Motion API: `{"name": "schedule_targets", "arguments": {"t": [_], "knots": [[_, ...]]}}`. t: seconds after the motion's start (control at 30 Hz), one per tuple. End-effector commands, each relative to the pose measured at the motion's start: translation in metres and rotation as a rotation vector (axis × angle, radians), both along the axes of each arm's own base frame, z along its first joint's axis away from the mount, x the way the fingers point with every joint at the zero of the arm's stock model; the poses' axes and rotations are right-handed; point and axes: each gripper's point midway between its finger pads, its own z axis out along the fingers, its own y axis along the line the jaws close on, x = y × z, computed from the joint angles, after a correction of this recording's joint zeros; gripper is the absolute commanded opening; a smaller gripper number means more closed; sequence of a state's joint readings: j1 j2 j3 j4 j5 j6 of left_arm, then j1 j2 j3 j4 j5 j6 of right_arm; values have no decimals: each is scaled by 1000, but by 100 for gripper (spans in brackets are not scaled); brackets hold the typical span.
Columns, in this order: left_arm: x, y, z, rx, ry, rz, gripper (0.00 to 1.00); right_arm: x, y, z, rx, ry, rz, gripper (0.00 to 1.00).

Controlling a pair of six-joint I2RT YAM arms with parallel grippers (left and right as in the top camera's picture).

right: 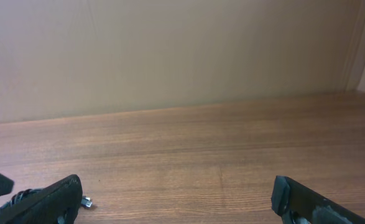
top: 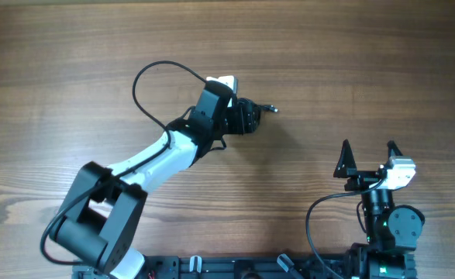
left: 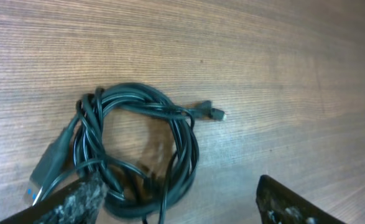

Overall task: Untangle cables
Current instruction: 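Lower the left gripper onto the cable coil and close on it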

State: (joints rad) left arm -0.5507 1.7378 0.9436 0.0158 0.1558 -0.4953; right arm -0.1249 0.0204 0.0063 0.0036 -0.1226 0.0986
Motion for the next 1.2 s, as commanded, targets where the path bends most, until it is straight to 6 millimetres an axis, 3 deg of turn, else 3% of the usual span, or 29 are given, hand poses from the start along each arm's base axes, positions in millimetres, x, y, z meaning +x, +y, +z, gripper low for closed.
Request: {"name": "schedule_targets", "arguments": {"t": [0.0,0.2,0.23,0.27,0.33,0.37,0.53,0.73,0.77,0.87,0.9,0.93,1.07,1.13,1.17], "knots": [[13,-5,-11,-16,-13,31,79,0,1,1,-19,-5,5,100],[10,-4,-45,-28,90,97,69,0,1,1,-19,-5,5,100],[9,-4,-51,-21,100,97,63,0,1,1,-19,-5,5,100],[8,-3,-55,-15,108,98,49,0,1,1,-19,-5,5,100],[5,-1,-60,-4,126,98,8,0,1,1,-19,-5,5,100],[3,-1,-60,-1,135,96,4,0,1,1,-19,-5,5,100],[-7,6,-46,-39,213,179,4,0,1,1,-19,-5,5,100],[-25,30,8,-48,226,293,4,0,1,1,-19,-5,5,100],[-26,35,21,-46,200,307,8,0,1,1,-19,-5,5,100],[-21,48,57,-37,79,325,63,0,1,1,-19,-5,5,100],[-17,55,66,5,13,320,67,0,1,1,-19,-5,5,100],[-12,62,70,58,-41,313,64,0,1,1,-19,-5,5,100],[0,64,61,215,-146,197,60,0,1,1,-19,-5,5,100],[4,62,49,253,-152,162,61,0,1,1,-19,-5,5,100],[10,58,30,287,-148,134,59,0,1,1,-19,-5,5,100]]}}
